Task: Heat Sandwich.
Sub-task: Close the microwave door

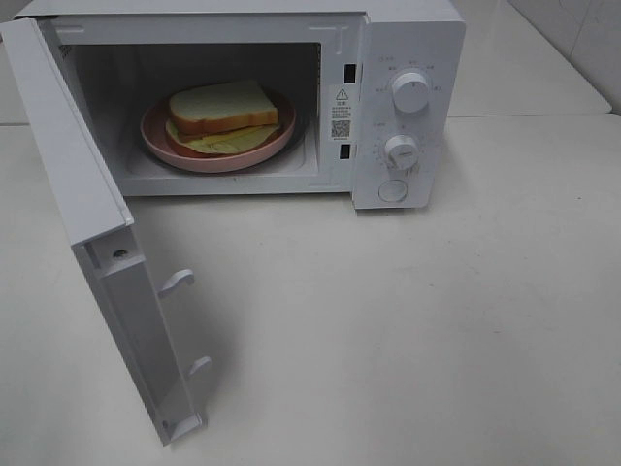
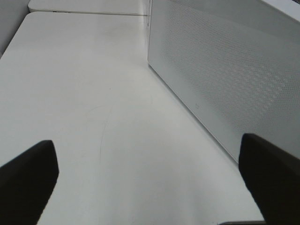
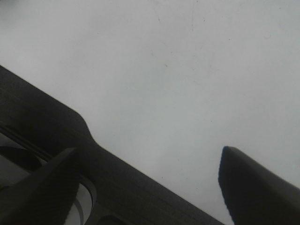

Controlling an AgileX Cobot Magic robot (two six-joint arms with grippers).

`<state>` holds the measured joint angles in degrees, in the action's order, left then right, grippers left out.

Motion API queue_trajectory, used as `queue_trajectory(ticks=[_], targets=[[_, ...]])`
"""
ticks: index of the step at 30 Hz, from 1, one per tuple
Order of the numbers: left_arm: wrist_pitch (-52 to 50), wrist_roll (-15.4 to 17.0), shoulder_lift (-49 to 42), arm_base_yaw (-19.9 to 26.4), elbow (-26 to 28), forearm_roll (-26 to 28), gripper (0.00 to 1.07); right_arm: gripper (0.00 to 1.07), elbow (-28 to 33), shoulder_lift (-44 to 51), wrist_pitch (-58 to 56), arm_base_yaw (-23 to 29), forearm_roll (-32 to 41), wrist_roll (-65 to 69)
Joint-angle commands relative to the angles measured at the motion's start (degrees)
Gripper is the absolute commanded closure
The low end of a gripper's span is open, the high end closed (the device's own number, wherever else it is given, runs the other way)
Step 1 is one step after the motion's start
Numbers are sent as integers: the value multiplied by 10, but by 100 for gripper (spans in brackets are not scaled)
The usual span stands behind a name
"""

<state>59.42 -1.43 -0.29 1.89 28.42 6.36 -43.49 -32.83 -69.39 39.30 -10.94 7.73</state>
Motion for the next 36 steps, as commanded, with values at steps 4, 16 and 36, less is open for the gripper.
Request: queue_trajectory(ticks=[4, 16, 36], targets=[[-6, 1, -15, 0, -2, 1, 6, 31, 53, 83, -29, -5, -5, 2], [-6, 1, -15, 0, -2, 1, 6, 31, 109, 170, -6, -128, -3, 2], [-6, 1, -15, 0, -2, 1, 6, 31, 139, 295, 93, -344, 33, 2]])
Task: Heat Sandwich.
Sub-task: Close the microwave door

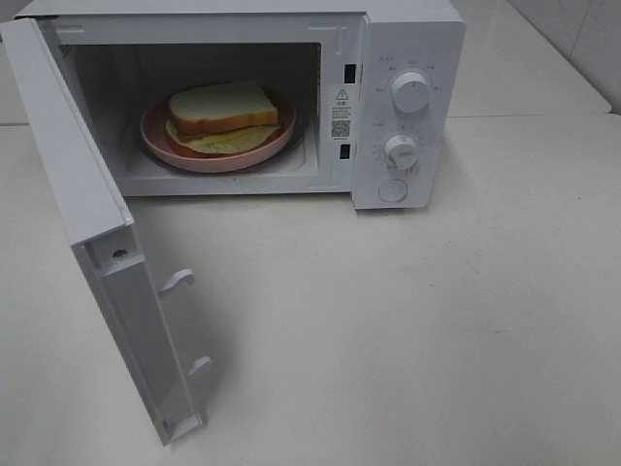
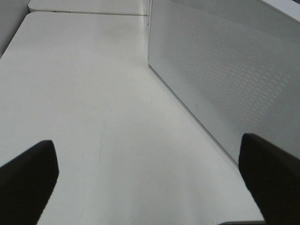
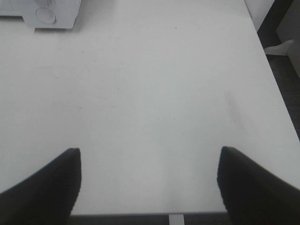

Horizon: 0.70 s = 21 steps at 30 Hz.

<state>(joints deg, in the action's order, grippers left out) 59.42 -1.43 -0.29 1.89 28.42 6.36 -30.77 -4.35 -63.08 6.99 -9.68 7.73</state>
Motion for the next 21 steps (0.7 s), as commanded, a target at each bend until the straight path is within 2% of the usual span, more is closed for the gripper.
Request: queue_trajectory(ticks=[1, 4, 12, 21], targets=[[-6, 1, -15, 0, -2, 1, 6, 31, 11, 10, 30, -21, 20, 2], [-6, 1, -15, 0, -2, 1, 6, 31, 17, 19, 37, -46, 36, -11], [-6, 1, -15, 0, -2, 1, 6, 31, 17, 62, 37, -72, 40, -15], [-6, 0, -13, 0, -2, 1, 6, 31, 17, 61, 37, -77, 42, -19]])
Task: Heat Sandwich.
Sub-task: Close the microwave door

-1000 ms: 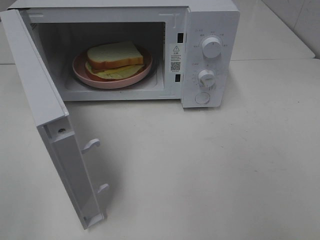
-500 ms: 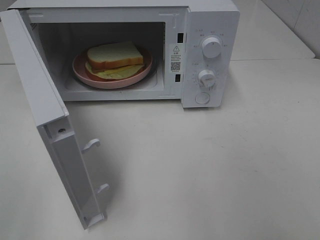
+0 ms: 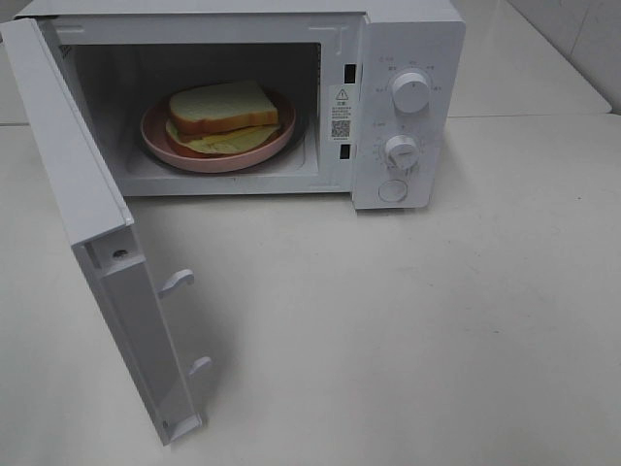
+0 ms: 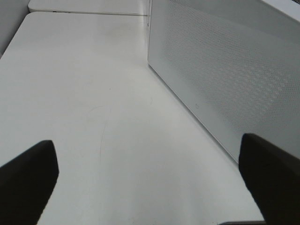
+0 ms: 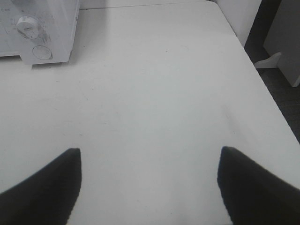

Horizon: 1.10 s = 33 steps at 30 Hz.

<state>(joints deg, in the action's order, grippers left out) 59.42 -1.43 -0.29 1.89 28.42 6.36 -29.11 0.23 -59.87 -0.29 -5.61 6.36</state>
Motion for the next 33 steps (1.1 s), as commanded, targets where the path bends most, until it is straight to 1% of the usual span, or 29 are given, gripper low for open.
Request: queue_trajectory(ticks=[1, 33], targets=[[-6, 1, -13, 0, -2, 1, 6, 31, 1, 15, 5, -5, 2, -5], [-6, 1, -13, 0, -2, 1, 6, 31, 1, 15, 5, -5, 2, -6]])
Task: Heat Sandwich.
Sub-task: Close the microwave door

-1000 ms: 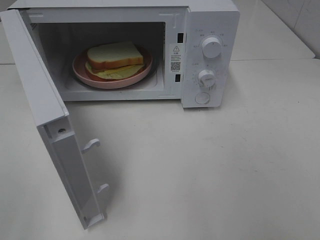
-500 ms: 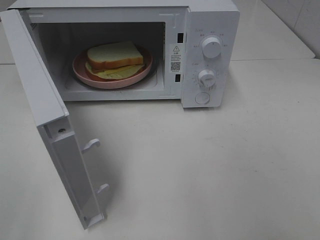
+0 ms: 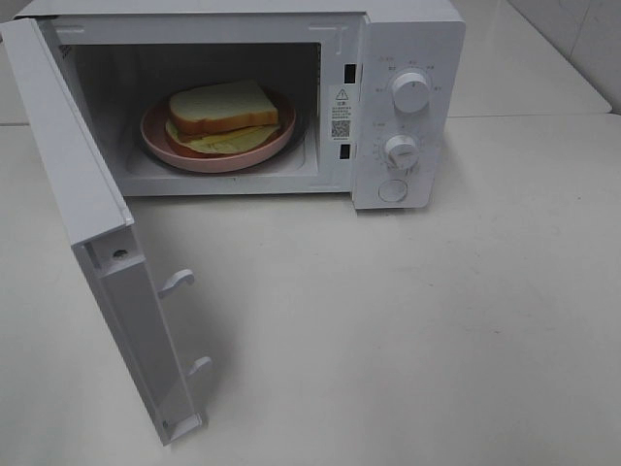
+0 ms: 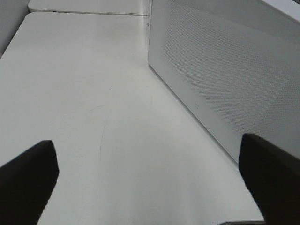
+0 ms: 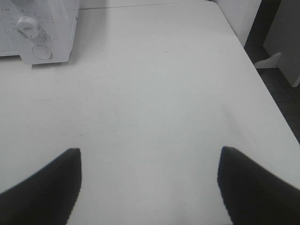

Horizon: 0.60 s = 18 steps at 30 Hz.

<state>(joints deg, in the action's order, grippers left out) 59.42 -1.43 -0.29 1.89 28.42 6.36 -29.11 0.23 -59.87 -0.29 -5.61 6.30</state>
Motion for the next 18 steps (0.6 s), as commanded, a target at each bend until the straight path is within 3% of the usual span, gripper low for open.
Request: queue_trajectory(ticks=[1, 18], targets=[[-6, 1, -13, 0, -2, 1, 6, 31, 1, 15, 5, -5, 2, -5], [-20, 1, -6, 0, 14, -14, 6, 31, 1, 15, 5, -5, 2, -4]])
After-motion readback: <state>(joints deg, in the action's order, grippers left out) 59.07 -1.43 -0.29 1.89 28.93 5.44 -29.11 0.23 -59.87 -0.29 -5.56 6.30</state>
